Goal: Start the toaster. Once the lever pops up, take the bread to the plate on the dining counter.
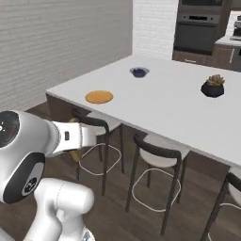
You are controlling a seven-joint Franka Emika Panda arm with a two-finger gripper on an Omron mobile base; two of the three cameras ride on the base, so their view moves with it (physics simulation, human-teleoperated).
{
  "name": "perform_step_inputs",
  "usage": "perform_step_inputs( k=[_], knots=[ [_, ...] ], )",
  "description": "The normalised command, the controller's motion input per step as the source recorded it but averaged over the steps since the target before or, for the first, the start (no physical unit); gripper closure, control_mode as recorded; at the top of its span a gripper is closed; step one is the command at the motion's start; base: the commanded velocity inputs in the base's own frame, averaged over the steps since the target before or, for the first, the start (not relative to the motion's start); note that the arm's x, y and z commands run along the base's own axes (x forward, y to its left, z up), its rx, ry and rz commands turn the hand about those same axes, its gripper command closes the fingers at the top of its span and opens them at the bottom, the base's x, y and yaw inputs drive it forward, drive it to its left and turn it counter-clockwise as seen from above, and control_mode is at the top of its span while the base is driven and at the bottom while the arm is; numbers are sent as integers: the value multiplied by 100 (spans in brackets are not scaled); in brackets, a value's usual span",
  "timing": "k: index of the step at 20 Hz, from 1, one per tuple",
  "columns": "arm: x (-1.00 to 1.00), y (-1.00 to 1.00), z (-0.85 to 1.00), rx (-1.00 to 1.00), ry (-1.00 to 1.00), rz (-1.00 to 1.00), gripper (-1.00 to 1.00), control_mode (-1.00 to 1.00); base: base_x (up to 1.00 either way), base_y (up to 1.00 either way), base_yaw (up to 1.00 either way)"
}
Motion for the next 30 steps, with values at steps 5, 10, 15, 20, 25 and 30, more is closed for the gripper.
perform_step_inputs(
  k=[5, 10, 15, 20, 25, 30],
  knots=[
    [0, 0, 0, 0, 0, 0, 100, 100, 100, 100, -39],
    [0, 0, 0, 0, 0, 0, 100, 100, 100, 100, -40],
    [0, 0, 0, 0, 0, 0, 100, 100, 83, 100, -32],
    [0, 0, 0, 0, 0, 0, 100, 100, 34, 100, -14],
    [0, 0, 0, 0, 0, 0, 100, 100, 7, 27, -1],
    [4, -10, 1, 4, 1, 3, 100, -100, 0, -7, 4]
  ],
)
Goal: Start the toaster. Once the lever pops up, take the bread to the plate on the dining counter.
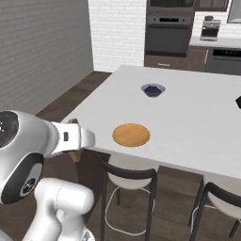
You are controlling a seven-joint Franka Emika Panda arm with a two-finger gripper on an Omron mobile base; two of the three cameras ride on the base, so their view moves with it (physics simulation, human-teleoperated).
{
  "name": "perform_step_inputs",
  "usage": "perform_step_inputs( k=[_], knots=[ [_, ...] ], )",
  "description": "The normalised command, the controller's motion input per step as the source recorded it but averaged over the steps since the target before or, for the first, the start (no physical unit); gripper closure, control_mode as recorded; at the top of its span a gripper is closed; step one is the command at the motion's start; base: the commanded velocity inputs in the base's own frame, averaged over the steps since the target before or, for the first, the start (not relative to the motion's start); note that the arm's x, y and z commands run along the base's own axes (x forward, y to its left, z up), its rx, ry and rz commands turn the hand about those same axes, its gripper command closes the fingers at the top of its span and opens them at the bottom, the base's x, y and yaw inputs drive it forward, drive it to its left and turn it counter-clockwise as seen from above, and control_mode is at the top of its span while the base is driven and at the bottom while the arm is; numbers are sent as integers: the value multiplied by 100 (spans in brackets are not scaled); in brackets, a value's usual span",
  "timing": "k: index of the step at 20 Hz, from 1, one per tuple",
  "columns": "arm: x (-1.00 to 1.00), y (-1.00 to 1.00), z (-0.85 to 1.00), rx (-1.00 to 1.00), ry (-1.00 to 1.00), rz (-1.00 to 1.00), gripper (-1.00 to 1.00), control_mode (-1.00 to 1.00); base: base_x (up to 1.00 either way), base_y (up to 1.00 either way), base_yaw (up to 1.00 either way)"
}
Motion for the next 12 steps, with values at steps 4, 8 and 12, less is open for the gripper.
perform_step_inputs(
  k=[4, 8, 12],
  knots=[
    [79, -59, 0, 21, 20, 18, 100, -100, 0, 0, 0],
    [100, -62, 5, 20, 28, 21, 100, -100, 0, 0, 0],
    [100, -35, -6, 12, 33, 22, 100, -100, 0, 0, 0]
  ],
)
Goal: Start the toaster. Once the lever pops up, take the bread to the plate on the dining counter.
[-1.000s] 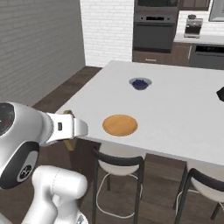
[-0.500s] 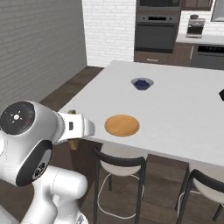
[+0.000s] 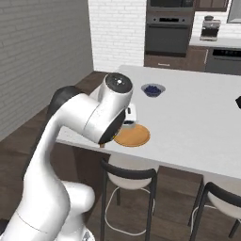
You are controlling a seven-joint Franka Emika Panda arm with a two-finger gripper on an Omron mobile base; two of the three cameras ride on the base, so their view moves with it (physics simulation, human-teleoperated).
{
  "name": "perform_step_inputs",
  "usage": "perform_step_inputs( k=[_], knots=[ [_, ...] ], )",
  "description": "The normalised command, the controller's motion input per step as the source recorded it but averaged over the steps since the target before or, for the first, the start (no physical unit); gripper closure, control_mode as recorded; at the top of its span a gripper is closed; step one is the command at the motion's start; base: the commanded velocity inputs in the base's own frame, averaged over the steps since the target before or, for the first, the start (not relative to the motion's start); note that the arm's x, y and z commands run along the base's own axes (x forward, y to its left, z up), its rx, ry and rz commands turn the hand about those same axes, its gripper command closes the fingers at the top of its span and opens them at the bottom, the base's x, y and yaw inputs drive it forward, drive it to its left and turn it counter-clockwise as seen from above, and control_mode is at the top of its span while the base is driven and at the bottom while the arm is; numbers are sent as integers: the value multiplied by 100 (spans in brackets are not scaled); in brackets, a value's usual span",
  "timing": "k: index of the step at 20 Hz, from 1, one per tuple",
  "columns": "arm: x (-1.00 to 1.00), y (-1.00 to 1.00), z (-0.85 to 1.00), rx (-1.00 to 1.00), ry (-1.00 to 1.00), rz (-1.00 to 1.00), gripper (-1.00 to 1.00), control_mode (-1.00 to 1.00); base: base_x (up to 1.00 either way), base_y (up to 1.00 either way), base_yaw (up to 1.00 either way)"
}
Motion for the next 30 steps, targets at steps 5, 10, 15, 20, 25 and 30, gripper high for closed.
perform_step_inputs(
  k=[5, 10, 15, 20, 25, 30],
  knots=[
    [100, 0, -48, 2, 31, 23, 100, -100, 0, 0, 0],
    [100, 0, -59, 3, 22, 20, 100, -100, 0, 0, 0],
    [77, 0, -51, 10, 4, 16, 100, -100, 0, 0, 0],
    [53, 0, -28, 12, 0, 10, 100, -100, 0, 0, 0],
    [42, 0, -45, 7, 0, 7, 100, -100, 0, 0, 0],
    [22, 0, -42, 1, 0, 0, 100, -100, 0, 0, 0]
  ],
)
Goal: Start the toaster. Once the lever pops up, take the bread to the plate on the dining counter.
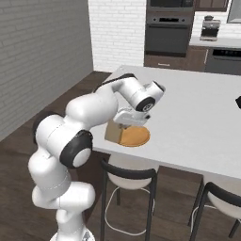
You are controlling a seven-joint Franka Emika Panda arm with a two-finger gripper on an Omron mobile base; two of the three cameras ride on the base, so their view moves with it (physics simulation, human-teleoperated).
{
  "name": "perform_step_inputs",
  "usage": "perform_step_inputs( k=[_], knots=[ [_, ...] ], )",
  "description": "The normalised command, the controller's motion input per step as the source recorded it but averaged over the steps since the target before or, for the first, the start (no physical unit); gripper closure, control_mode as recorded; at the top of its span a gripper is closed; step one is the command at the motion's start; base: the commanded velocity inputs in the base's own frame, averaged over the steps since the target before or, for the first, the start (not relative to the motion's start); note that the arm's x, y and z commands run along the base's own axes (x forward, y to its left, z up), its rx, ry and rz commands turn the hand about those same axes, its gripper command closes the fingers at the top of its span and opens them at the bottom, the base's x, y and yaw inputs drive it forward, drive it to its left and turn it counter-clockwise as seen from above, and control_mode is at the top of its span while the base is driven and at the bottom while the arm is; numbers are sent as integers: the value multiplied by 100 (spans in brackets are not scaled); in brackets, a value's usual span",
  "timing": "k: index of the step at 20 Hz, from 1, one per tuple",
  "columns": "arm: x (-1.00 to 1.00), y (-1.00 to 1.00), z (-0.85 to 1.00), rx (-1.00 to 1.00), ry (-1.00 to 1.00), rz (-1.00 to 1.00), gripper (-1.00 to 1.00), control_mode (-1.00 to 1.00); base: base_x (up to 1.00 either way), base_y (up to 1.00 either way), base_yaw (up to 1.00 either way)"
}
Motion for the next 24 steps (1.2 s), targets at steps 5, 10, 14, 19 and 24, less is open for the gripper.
perform_step_inputs(
  k=[5, 10, 14, 19, 24],
  knots=[
    [43, 0, -14, 0, 0, 0, 100, -100, 0, 0, 0],
    [39, -12, -13, 1, 0, 0, 100, -100, 0, 0, 0],
    [28, -34, -28, 1, 0, 0, 100, -100, 0, 0, 0],
    [34, -12, -35, 0, 0, 0, 100, -100, 0, 0, 0],
    [27, 1, -18, 0, 0, 0, 100, -100, 0, 0, 0]
  ],
)
